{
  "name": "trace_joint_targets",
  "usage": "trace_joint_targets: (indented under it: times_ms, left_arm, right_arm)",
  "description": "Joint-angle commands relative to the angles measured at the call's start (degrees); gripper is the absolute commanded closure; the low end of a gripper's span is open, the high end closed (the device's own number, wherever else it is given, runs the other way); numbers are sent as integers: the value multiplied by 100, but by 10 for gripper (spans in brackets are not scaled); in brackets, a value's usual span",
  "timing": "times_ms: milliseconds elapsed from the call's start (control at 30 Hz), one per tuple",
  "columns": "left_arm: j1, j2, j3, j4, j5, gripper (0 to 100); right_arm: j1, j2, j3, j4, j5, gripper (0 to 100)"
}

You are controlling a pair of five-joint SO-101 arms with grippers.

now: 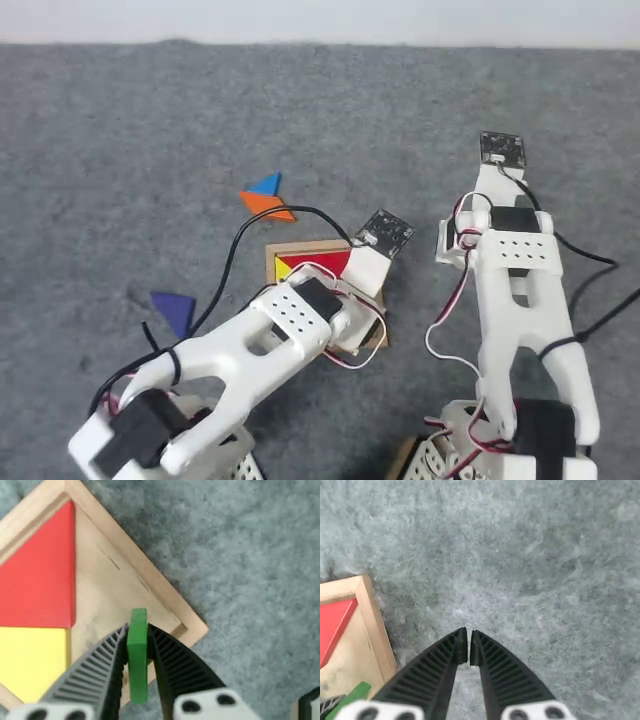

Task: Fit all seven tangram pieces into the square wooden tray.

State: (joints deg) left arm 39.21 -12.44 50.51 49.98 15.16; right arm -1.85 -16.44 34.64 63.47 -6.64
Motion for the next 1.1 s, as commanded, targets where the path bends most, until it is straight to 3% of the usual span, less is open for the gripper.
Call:
trace_joint_targets:
  times_ms: [0,167,267,567,700,867,1067]
  left_arm:
    - [70,-44,-198,167,-70,961]
    - [-360,-53,-207,413,-35,784]
    - [-598,-79,-207,448,-44,727]
    - [-659,-97,-277,448,-79,728]
    - [-686,-105,-400,536,-492,739]
    - [-1187,-598,-444,642,-800,818]
    - [-1486,-1222,-92,519,-809,826]
  right_arm:
    - [66,-312,-88,-119,79,976]
    - [75,-312,-88,-119,79,976]
    - [75,-312,-88,-119,79,976]
    - [75,-321,-88,-92,79,978]
    - [75,-330,-88,-84,88,978]
    - [75,-338,-88,-84,88,978]
    - [75,-338,-88,-92,88,978]
